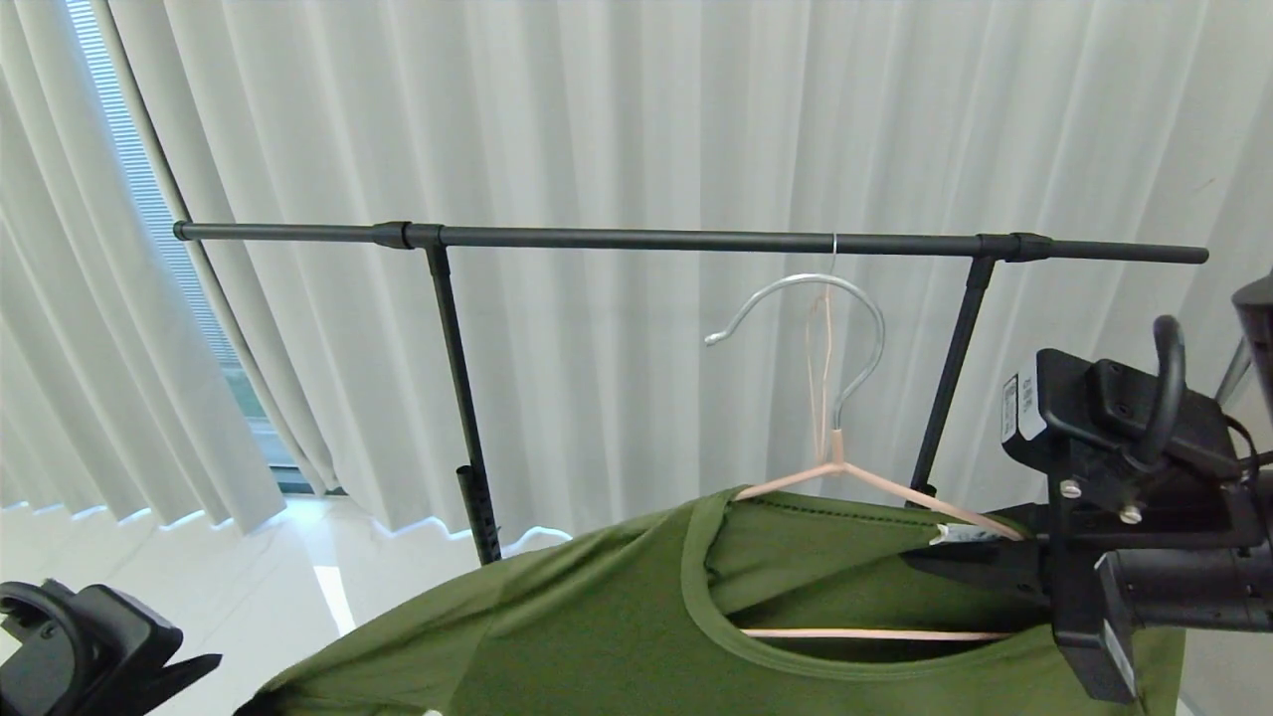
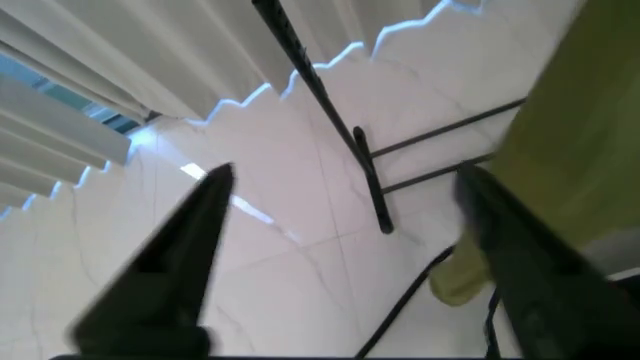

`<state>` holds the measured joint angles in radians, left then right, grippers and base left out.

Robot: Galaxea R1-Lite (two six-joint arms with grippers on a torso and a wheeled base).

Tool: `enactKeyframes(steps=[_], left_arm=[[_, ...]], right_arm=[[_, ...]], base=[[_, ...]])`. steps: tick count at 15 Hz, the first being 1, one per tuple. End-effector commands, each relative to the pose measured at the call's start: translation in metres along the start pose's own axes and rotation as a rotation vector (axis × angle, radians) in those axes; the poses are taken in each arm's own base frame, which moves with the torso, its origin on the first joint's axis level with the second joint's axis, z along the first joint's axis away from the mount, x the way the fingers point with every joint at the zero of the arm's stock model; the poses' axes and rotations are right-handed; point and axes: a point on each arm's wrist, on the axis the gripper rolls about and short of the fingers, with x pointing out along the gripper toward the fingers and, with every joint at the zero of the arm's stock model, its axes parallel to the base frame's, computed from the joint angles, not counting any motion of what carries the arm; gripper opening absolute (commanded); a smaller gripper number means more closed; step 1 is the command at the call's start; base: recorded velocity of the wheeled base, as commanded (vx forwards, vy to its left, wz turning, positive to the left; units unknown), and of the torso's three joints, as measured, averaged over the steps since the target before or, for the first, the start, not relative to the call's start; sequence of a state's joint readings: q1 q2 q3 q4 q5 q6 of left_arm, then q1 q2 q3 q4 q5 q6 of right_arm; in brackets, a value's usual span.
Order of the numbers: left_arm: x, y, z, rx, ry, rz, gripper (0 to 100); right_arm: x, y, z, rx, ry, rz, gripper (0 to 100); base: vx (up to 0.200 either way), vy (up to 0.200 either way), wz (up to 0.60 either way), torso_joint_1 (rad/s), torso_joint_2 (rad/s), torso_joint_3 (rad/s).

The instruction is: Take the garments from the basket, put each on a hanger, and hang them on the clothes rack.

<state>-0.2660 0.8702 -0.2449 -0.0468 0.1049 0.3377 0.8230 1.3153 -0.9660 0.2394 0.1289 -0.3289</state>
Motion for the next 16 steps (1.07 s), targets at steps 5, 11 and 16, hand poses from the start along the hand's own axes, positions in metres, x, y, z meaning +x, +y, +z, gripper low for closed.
enactKeyframes(steps=[5, 11, 16], left_arm=[[-0.018, 0.001, 0.001, -0.003, -0.128, 0.026, 100], [-0.027, 0.005, 0.007, 0.059, -0.183, 0.059, 100], [-0.027, 0.007, 0.014, 0.051, -0.186, 0.067, 100]], right_arm=[[0.033, -0.014, 0.016, 0.268, 0.116, -0.162, 0], [0.074, -0.03, 0.04, 0.561, 0.231, -0.313, 0], [0.09, -0.04, 0.052, 0.614, 0.211, -0.384, 0]], base=[[0.0, 0.0, 0.0, 0.0, 0.0, 0.0], [0.0, 0.0, 0.0, 0.0, 0.0, 0.0], [0.0, 0.0, 0.0, 0.0, 0.0, 0.0]])
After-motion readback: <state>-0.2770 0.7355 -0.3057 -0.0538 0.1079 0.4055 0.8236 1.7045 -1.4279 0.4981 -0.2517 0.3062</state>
